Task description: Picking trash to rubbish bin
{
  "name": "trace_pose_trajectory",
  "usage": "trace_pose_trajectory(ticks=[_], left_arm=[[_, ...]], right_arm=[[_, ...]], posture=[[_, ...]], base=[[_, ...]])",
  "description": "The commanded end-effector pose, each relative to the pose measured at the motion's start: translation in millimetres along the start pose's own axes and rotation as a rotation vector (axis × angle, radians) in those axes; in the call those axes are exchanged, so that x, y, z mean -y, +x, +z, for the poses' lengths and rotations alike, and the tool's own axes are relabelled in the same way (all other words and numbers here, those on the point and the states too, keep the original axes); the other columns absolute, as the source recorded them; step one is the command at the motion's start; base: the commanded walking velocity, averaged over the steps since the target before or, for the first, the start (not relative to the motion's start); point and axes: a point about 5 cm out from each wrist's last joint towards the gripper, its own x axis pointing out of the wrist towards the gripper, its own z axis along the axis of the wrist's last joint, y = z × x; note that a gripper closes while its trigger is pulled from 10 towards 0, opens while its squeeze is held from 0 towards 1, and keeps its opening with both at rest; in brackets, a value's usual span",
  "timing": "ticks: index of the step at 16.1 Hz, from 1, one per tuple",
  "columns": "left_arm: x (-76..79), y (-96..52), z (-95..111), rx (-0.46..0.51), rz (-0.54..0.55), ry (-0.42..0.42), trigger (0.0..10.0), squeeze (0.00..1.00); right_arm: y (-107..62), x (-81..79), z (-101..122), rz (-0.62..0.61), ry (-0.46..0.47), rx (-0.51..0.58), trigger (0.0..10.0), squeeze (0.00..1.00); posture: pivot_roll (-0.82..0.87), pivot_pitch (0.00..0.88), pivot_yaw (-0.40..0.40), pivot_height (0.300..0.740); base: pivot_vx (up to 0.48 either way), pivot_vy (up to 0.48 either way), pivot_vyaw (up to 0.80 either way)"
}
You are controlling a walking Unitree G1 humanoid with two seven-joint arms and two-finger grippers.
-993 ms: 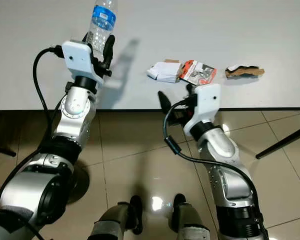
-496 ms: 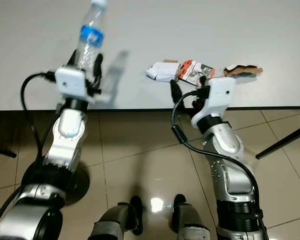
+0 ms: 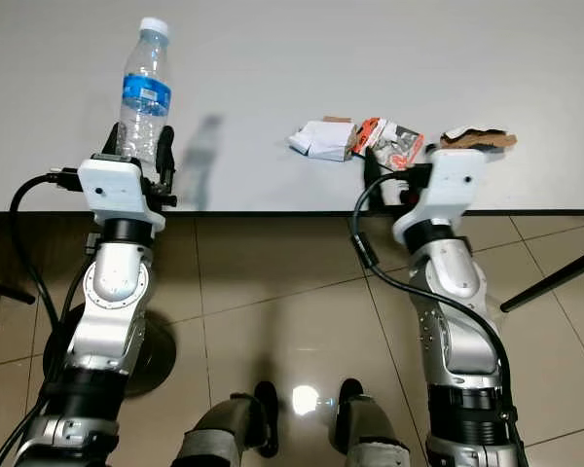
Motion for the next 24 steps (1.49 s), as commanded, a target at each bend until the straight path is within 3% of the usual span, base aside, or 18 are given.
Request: trace_pose_trajectory(ticks=[1,4,7,10,24], left_arm=[[-6.8,-6.9,-4,-0.033,0.029,0.013,10.0,0.00],[-9.6,-9.4,-5,-0.055,0.033,0.021,10.0,0.00],[-10.7,-20.2,-22,-0.152,0.056,0.005,10.0,0.00],[-10.0,-20.6,-21,-0.154,0.049,0.005,10.0,0.00],[-5.5,-21.6,-20,-0.158,0.023,-0.002,10.0,0.00]], right_arm=[[-1.0,8.6,-1,-0.075,-0.033,0.009,10.0,0.00],[-0.7,17.7,-2,-0.139,-0.033,0.015,10.0,0.00],[-4.6,15.4,-15,-0.157,-0.041,-0.016,10.0,0.00],[-6.2,17.5,-19,-0.166,-0.037,-0.025,10.0,0.00],[-9.4,17.5,-27,-0.146,-0.050,-0.052,10.0,0.00]], posture=[[0.04,0.276,0.114,0.740],[0.05,0.272,0.118,0.740],[0.05,0.264,0.121,0.740],[0.05,0.263,0.122,0.740],[0.04,0.249,0.128,0.740]], base=[[0.000,0.000,0.00],[0.000,0.000,0.00],[0.000,0.000,0.00],[0.000,0.000,0.00],[0.000,0.000,0.80]])
